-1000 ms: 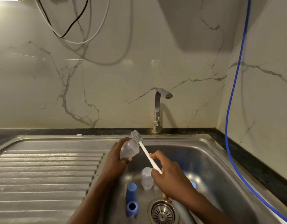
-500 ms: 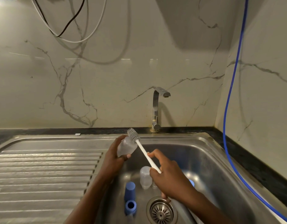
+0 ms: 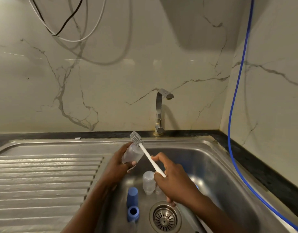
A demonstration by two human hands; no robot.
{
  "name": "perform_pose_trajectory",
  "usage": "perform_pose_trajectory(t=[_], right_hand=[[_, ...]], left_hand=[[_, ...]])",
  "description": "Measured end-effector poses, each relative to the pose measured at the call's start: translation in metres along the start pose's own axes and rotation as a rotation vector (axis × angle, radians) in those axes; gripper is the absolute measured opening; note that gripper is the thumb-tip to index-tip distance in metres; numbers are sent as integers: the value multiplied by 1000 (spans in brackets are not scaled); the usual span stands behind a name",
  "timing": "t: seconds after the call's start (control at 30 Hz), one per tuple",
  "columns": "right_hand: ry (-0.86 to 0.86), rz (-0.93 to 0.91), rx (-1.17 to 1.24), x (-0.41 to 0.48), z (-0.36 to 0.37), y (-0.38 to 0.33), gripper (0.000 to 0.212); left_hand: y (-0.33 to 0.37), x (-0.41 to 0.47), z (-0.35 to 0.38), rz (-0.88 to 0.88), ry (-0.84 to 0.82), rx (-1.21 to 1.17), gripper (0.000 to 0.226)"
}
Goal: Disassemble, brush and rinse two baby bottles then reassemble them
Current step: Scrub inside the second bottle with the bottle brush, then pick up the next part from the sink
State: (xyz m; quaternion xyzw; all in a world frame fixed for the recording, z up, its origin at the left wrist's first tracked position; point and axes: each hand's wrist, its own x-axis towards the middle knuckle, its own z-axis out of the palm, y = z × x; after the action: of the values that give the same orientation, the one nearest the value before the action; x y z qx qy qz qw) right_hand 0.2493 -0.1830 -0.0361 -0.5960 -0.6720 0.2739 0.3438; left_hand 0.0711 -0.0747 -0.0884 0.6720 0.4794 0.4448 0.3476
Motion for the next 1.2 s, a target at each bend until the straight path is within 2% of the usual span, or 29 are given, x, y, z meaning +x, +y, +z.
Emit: perform_pose_trajectory(t=[0.2,0.33,0.5,0.7,0.77,0.93,1.07,1.2], right_hand=[[-46,-40,-25,-9,2,-2,37],[-46,-44,-33,-7,-1,-1,36],[-52,37,50,5,-15,13,33],[20,286,183,18,-51,56,21],[19,317,188,20,-58,68,20],[75,339,167,24,-58,86,20],[68,363,164,27,-53,95,20],[45,395,152,32,-48,101,16]], left_hand=[[-1,0,-5,-7,100,-67,59],[-1,2,-5,-21,21,-52,63],[0,-1,-3,-5,5,-43,60],[-1,0,-3,-33,26,-142,61],[2,-2,1,-35,35,-138,59],[1,-3,4,4,70,41,60],[4,6,6,48,54,158,70],[6,15,19,109,29,283,63]])
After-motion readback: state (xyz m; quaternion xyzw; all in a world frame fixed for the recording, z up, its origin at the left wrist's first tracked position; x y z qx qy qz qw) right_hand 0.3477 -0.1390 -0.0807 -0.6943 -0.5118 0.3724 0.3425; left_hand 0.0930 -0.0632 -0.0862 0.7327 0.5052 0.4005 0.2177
